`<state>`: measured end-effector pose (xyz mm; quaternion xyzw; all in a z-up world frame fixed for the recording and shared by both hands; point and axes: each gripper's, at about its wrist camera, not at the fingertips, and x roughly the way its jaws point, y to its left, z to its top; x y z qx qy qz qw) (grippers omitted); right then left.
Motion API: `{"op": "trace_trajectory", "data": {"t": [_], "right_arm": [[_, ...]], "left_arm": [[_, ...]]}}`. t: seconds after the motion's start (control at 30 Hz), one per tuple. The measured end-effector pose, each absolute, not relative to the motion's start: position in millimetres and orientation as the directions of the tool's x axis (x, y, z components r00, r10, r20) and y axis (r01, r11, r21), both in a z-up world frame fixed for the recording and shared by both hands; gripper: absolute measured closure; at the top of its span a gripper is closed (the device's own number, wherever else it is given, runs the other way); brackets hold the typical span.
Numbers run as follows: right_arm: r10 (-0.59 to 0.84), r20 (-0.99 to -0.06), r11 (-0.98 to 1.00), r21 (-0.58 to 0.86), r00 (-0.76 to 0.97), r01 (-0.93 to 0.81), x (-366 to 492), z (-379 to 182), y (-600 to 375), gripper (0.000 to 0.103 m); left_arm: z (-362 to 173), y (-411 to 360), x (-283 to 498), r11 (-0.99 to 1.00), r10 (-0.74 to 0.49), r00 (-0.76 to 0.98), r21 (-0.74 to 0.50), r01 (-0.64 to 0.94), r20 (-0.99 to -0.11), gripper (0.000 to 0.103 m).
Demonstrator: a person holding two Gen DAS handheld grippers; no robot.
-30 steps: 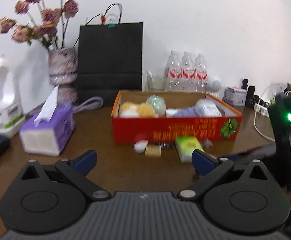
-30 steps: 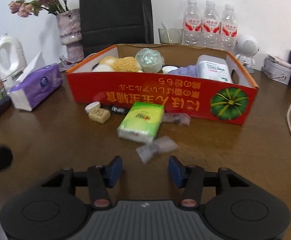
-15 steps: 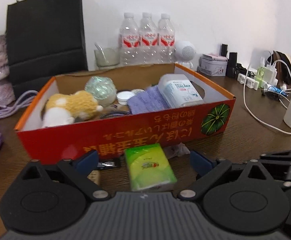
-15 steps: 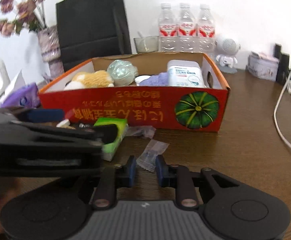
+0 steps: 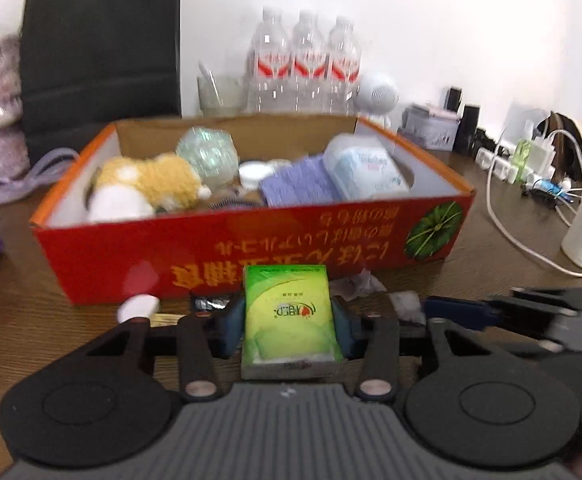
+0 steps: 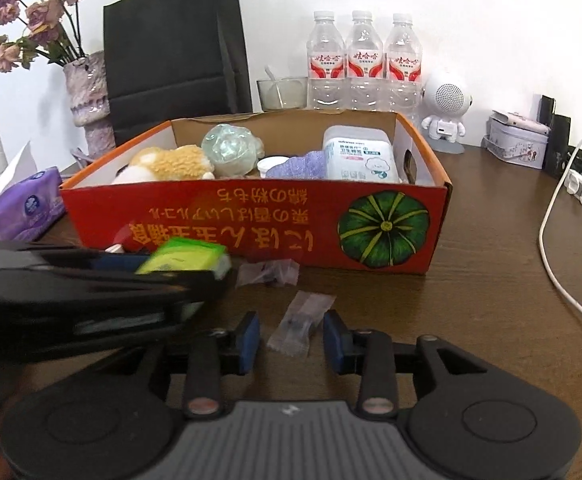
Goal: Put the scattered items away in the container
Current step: 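Grasp the green tissue packet with the left tool while the right tool grasps the clear wrapper, then carry the tissue packet with left tool while right tool carries wrapper into box, release both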
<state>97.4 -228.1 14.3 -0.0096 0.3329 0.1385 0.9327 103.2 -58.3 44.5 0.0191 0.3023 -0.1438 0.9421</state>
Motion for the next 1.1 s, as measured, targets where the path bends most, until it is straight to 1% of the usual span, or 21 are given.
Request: {"op": "trace_trajectory", "data": {"t": [0.07, 0.1, 0.17, 0.27, 0.33, 0.43, 0.5, 0.6, 0.67, 0.77, 1.0, 1.1], "right_arm": [[0.223, -0.623, 0.967, 0.046, 0.75, -0.249, 100, 14, -225, 0.083], [0.204, -0.622, 0.97, 0.026, 0.756, -0.24, 99, 13, -223, 0.086], [0.206, -0.625, 0.969, 0.024, 0.753, -0.244, 98, 14, -223, 0.087], [0.215, -0.62, 0.965, 0.017, 0.754, -0.261, 88, 14, -220, 0.088], [0.227, -0.61, 0.963, 0.022, 0.76, -0.27, 75, 20, -218, 0.088], [0.258, -0.537, 0.956, 0.02, 0.803, -0.294, 38, 38, -215, 0.088], [0.283, -0.485, 0.952, 0.036, 0.828, -0.304, 13, 46, -216, 0.087], [0.299, -0.423, 0.948, 0.027, 0.855, -0.318, -20, 54, -218, 0.087], [0.305, -0.388, 0.944, 0.001, 0.87, -0.33, -40, 61, -219, 0.087], [0.312, -0.357, 0.943, 0.004, 0.88, -0.333, -63, 70, -225, 0.087], [0.321, -0.275, 0.944, 0.023, 0.906, -0.328, -110, 72, -233, 0.087], [0.322, -0.246, 0.945, 0.015, 0.914, -0.328, -124, 75, -234, 0.087]], "left_arm": [[57, -52, 82, 0.959, -0.259, 0.805, -0.044, 0.28, -0.534, 0.057], [61, -49, 71, 0.961, -0.256, 0.818, -0.043, 0.273, -0.515, 0.057], [66, -43, 50, 0.966, -0.244, 0.837, -0.05, 0.252, -0.49, 0.057], [66, -35, 30, 0.976, -0.214, 0.843, -0.076, 0.203, -0.493, 0.057], [67, -32, 16, 0.984, -0.174, 0.862, -0.062, 0.165, -0.475, 0.056], [65, -31, -6, 0.996, -0.084, 0.904, -0.039, 0.075, -0.419, 0.056], [62, -33, -18, 0.999, -0.049, 0.917, -0.027, 0.042, -0.397, 0.056], [65, -37, -36, 0.998, -0.059, 0.926, -0.038, 0.048, -0.372, 0.056], [72, -40, -54, 0.997, -0.075, 0.939, -0.048, 0.063, -0.336, 0.056], [78, -45, -79, 0.995, -0.093, 0.954, -0.047, 0.083, -0.286, 0.056], [85, -49, -116, 0.995, -0.104, 0.966, -0.019, 0.103, -0.236, 0.056], [89, -47, -126, 0.995, -0.096, 0.975, -0.012, 0.096, -0.201, 0.056]]}}
